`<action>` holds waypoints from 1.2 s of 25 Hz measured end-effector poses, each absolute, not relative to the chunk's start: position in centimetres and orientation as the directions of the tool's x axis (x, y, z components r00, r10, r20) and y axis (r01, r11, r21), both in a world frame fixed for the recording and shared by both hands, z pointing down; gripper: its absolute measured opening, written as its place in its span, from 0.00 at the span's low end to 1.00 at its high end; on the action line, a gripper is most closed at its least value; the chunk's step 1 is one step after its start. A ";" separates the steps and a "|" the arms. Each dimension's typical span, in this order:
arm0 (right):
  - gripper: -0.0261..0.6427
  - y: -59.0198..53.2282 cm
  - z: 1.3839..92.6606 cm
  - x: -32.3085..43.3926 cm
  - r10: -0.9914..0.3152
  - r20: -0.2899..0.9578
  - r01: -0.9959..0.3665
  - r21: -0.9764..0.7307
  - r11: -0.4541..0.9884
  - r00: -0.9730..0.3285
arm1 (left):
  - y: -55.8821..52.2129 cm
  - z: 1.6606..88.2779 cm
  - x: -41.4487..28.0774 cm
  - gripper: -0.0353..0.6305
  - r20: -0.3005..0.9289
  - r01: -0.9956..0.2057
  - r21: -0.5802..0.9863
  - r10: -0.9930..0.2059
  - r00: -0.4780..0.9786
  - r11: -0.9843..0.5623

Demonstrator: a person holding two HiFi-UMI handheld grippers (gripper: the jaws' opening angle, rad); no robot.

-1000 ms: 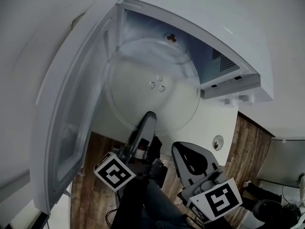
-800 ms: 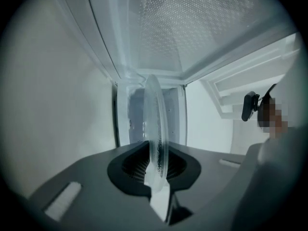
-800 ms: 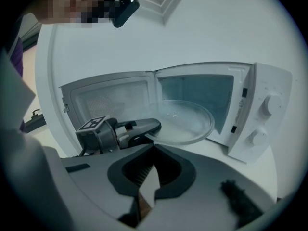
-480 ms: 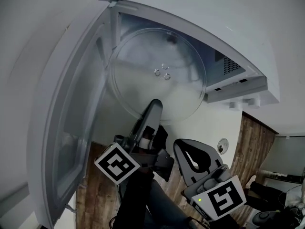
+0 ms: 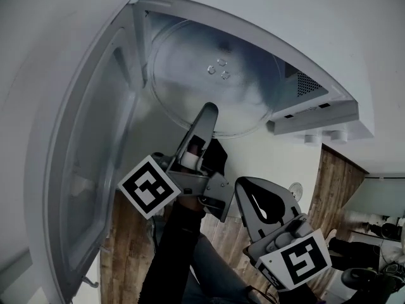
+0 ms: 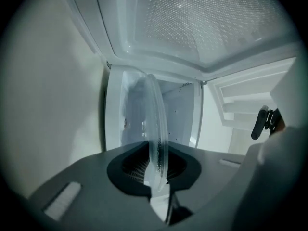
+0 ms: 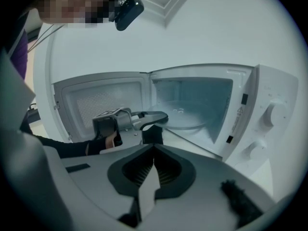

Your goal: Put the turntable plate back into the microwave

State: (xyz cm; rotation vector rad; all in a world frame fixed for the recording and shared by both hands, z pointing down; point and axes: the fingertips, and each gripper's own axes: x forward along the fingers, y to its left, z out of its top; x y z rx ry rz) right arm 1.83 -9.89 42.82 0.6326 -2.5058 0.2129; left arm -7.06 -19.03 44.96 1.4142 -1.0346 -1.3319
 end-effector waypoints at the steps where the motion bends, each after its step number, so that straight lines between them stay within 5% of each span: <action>1: 0.06 -10.0 42.9 1.9 -0.399 0.542 -0.485 -0.018 0.874 -0.739 | -19.4 44.9 -7.1 0.12 -0.238 0.013 0.971 -0.969 0.066 -0.237; 30: 0.06 -10.8 44.5 3.7 -0.416 0.576 -0.523 -0.024 0.852 -0.704 | -26.2 45.7 -8.8 0.13 -0.119 0.011 0.993 -0.990 0.077 -0.118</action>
